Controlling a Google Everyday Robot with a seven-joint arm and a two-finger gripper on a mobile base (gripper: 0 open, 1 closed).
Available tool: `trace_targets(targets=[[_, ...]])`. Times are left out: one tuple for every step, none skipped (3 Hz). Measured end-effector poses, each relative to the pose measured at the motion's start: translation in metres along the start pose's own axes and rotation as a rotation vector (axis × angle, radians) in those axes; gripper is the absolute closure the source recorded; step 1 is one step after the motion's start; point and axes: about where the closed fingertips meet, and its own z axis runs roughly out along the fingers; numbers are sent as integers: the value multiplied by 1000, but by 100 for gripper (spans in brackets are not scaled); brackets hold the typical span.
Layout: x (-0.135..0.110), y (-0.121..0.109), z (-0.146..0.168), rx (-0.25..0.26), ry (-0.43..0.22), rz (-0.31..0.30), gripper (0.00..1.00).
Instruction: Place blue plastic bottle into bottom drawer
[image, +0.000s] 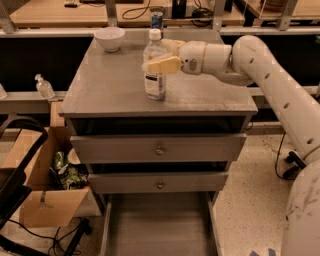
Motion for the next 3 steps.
trace_targets(targets=[[4,14,16,-25,-15,-4,48],[11,23,20,-30,-15,-5,72],[10,26,25,-38,-15,-4,100]])
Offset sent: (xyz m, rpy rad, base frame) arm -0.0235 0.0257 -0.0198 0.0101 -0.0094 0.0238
